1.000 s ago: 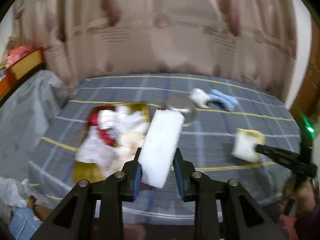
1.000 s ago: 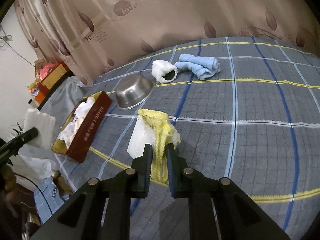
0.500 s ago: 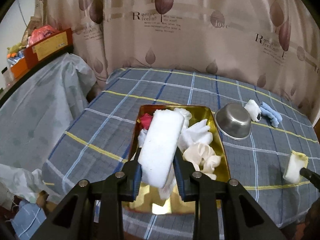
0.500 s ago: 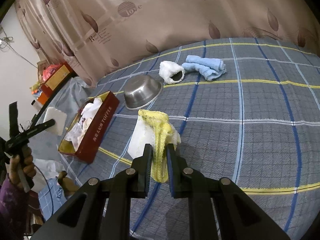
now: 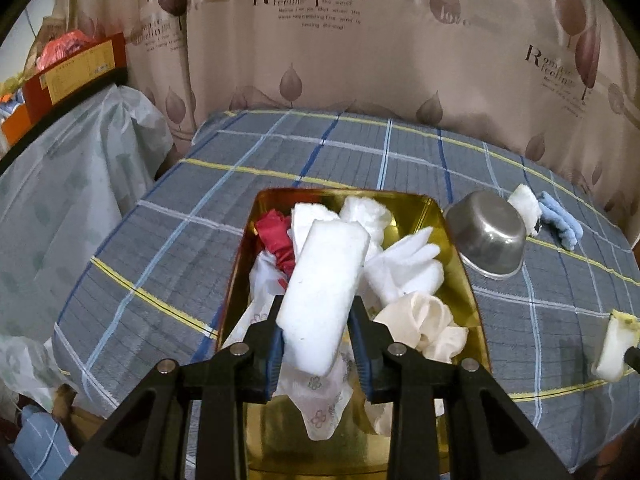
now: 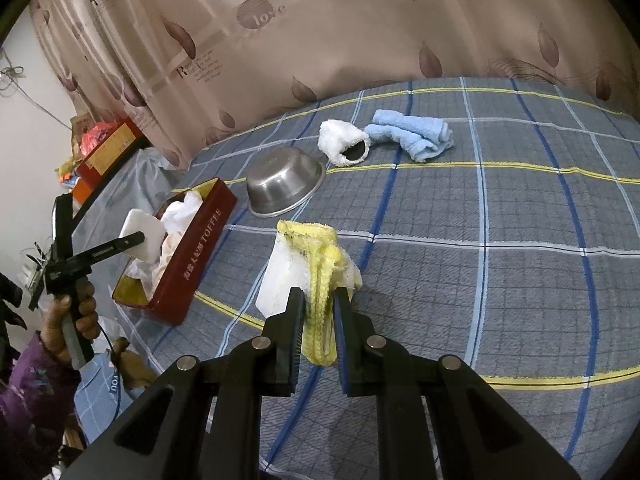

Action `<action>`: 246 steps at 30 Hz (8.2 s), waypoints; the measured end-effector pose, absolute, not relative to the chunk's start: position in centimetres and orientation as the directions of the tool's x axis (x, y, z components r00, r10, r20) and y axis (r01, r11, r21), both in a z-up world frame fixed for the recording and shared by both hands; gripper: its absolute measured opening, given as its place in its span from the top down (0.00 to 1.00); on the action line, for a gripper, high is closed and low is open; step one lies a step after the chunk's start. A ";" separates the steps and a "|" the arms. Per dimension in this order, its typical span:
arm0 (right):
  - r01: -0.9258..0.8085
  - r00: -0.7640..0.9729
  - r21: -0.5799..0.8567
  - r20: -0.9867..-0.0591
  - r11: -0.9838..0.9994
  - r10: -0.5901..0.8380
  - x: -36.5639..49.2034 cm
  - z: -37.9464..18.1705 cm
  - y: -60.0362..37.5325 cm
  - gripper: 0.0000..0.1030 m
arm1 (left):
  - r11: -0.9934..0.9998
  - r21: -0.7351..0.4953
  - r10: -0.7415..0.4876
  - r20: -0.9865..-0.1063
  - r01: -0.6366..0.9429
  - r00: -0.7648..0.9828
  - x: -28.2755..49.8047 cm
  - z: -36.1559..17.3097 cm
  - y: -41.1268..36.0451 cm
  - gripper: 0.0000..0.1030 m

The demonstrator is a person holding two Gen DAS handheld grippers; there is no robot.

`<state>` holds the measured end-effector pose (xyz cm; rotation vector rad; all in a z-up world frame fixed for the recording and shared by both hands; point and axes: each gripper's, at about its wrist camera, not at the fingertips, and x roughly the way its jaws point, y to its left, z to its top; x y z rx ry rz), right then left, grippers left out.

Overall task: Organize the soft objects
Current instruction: 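Carry the white block over the tray and open the left tool, then carry the yellow-edged cloth into the tray and open the right tool, then move the left tool to the white fluffy sock and grasp it, then lift the white fluffy sock and carry it toward the tray, then carry the sock over the tray while the right tool grasps the light blue towel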

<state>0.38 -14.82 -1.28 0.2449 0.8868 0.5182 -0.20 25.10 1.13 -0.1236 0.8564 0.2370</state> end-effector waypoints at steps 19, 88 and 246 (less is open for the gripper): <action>-0.344 0.498 0.405 -0.687 0.847 0.530 0.4 -1.5 -13.4 0.87 | 0.976 -0.011 0.134 -0.756 -0.217 0.640 -1.3 2.6 24.1 0.51; -0.736 0.136 0.411 -0.689 0.538 0.712 7.1 0.9 16.8 0.77 | 0.836 0.097 0.489 -0.576 -0.540 0.655 -13.1 4.6 24.8 0.50; -0.437 0.434 0.003 -0.876 0.900 0.213 25.7 -4.8 -12.6 0.79 | 0.959 -0.276 -0.199 -0.825 -0.070 0.529 -2.4 3.1 10.2 0.66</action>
